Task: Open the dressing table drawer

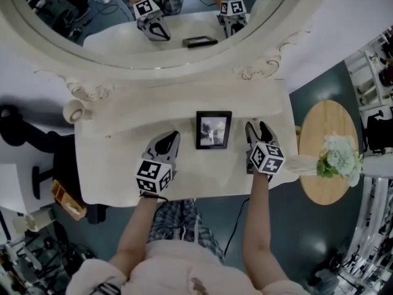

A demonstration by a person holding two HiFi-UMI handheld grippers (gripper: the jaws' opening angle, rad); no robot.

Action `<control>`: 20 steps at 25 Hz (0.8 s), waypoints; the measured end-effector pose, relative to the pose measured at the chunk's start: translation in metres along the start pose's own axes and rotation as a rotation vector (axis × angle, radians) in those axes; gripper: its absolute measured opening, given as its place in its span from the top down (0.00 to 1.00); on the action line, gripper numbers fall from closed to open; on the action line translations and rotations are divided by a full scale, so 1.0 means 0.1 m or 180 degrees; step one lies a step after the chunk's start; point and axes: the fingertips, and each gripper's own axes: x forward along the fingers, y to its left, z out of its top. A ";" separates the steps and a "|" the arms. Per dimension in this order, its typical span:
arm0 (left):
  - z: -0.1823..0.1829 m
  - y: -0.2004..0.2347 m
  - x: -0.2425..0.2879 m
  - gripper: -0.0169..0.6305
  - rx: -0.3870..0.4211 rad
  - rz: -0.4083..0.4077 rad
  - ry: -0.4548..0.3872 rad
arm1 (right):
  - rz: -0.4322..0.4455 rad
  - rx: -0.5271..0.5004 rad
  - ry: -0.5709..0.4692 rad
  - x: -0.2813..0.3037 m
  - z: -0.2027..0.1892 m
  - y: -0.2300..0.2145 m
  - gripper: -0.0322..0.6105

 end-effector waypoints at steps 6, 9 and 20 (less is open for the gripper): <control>0.01 0.05 -0.04 0.93 0.0014 0.0034 0.0013 | -0.0034 -0.0023 0.0087 0.18 0.03 -0.04 0.64; 0.01 0.09 -0.05 0.93 -0.0007 0.0058 0.0014 | -0.0106 -0.0037 0.0104 0.20 0.03 -0.06 0.78; 0.05 0.06 -0.01 0.93 -0.0003 0.0003 -0.0001 | -0.0146 -0.0029 0.0102 0.10 -0.02 -0.07 0.79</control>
